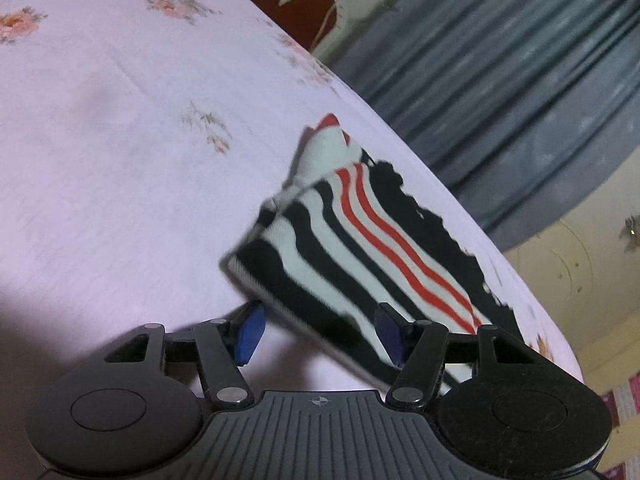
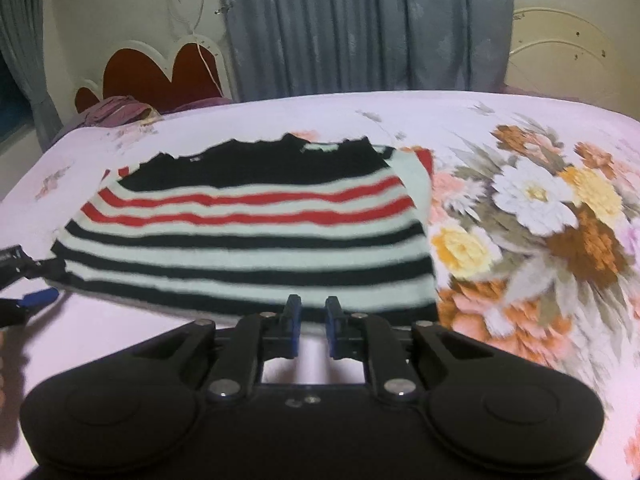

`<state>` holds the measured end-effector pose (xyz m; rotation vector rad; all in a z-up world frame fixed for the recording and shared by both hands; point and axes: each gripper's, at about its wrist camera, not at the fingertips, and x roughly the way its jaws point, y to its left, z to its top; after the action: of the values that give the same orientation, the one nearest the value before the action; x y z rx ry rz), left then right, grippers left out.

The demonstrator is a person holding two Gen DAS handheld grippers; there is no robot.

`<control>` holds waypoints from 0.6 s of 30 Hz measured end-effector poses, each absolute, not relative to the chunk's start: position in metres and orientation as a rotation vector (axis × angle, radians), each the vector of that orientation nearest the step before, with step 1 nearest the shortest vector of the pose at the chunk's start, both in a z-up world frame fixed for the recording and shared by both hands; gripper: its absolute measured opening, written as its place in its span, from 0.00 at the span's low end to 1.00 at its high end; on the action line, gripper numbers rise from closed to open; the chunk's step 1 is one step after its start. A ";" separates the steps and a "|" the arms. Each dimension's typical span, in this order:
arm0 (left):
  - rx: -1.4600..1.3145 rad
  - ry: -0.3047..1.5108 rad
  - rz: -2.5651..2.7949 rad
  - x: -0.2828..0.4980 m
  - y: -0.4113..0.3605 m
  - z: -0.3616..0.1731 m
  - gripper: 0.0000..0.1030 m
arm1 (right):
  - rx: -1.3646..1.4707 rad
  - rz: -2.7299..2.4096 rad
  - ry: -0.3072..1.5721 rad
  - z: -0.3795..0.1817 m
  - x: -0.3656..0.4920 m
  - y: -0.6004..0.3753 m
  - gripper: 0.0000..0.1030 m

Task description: Fold small clothes

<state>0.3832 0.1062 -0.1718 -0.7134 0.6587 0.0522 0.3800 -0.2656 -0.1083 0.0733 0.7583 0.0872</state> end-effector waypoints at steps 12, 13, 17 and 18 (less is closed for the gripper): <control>-0.911 0.580 0.108 0.425 0.125 -0.191 0.19 | 0.069 0.245 0.772 -0.119 0.487 -0.202 0.02; -0.939 0.574 0.102 0.423 0.127 -0.190 0.16 | 0.062 0.248 0.776 -0.121 0.494 -0.196 0.01; -0.879 0.526 0.042 0.416 0.120 -0.170 0.15 | 0.029 0.273 0.779 -0.121 0.502 -0.185 0.01; -0.881 0.544 0.048 0.419 0.122 -0.175 0.15 | 0.011 0.279 0.796 -0.126 0.504 -0.183 0.01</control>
<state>0.4192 0.1221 -0.1750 -0.8807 0.5444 0.0482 0.5041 -0.1827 -0.1264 0.0109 0.7963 0.2787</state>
